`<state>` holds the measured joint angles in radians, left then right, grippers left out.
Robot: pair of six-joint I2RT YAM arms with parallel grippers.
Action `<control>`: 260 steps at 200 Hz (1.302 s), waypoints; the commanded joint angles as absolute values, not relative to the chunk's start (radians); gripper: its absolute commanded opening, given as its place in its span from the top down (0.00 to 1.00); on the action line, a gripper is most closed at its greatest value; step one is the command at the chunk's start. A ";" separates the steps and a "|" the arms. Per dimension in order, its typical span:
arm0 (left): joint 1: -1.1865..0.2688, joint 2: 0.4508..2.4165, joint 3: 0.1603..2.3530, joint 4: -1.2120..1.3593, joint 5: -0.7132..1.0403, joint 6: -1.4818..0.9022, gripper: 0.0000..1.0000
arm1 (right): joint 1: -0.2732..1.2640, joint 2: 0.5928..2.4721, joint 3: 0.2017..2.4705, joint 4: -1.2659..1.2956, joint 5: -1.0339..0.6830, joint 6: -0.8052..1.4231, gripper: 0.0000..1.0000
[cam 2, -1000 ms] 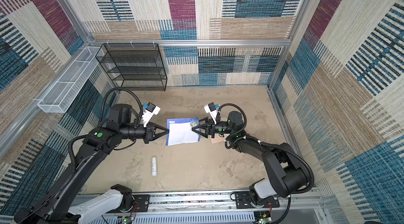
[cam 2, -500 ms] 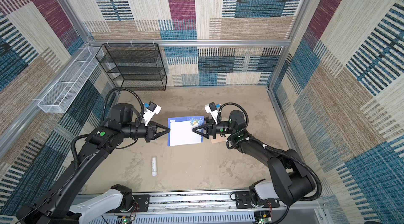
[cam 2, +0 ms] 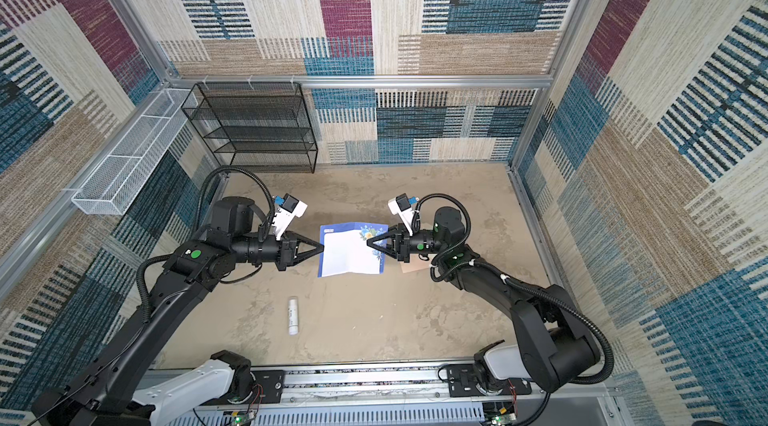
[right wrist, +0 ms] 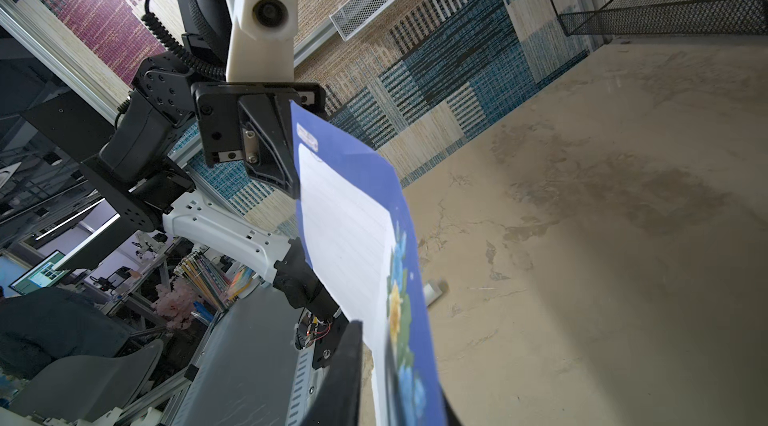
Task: Place the letter into the envelope and seal it
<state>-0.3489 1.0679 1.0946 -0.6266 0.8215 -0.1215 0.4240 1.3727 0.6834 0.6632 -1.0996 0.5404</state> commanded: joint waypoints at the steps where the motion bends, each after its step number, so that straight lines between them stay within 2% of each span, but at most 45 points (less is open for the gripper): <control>1: -0.348 1.071 1.081 -0.575 0.844 -0.145 0.99 | 0.423 1.372 0.698 0.649 -1.100 0.538 0.93; 13: -0.347 1.071 1.067 -0.549 0.847 -0.161 0.89 | 0.423 1.366 0.702 0.641 -1.097 0.543 1.00; 36: -0.348 1.073 1.033 -0.487 0.839 -0.202 0.68 | 0.423 1.350 0.707 0.614 -1.090 0.543 1.00; 55: -0.348 1.078 1.009 -0.440 0.831 -0.230 0.60 | 0.425 1.335 0.707 0.601 -1.092 0.543 1.00; 68: -0.348 1.084 0.998 -0.409 0.838 -0.250 0.59 | 0.426 1.326 0.706 0.590 -1.094 0.543 1.00; 98: -0.351 1.106 0.980 -0.341 0.862 -0.286 0.59 | 0.430 1.314 0.707 0.571 -1.088 0.545 1.00; 124: -0.359 1.121 0.976 -0.324 0.880 -0.290 0.69 | 0.432 1.314 0.710 0.559 -1.082 0.548 1.00; 159: -0.368 1.122 0.964 -0.322 0.874 -0.288 0.88 | 0.434 1.324 0.723 0.545 -1.074 0.560 0.99; 176: -0.370 1.117 0.962 -0.336 0.859 -0.282 0.99 | 0.434 1.327 0.735 0.522 -1.062 0.553 0.88; 184: -0.370 1.112 0.963 -0.347 0.847 -0.277 1.00 | 0.434 1.325 0.739 0.503 -1.054 0.541 0.76; 198: -0.369 1.096 0.971 -0.371 0.821 -0.270 1.00 | 0.433 1.314 0.750 0.447 -1.032 0.491 0.47; 209: -0.370 1.077 0.976 -0.388 0.795 -0.264 1.00 | 0.428 1.298 0.753 0.403 -0.994 0.439 0.35; 229: -0.368 1.048 1.005 -0.449 0.757 -0.239 1.00 | 0.375 1.232 0.704 0.424 -0.848 0.425 0.29; 260: -0.367 1.033 1.044 -0.529 0.748 -0.214 1.00 | 0.325 1.146 0.642 0.418 -0.563 0.391 0.30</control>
<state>-0.3691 1.0389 1.0203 -0.4488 0.7780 -0.2535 0.3336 1.1728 0.6563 0.4267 -0.8158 0.4438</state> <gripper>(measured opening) 0.049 0.718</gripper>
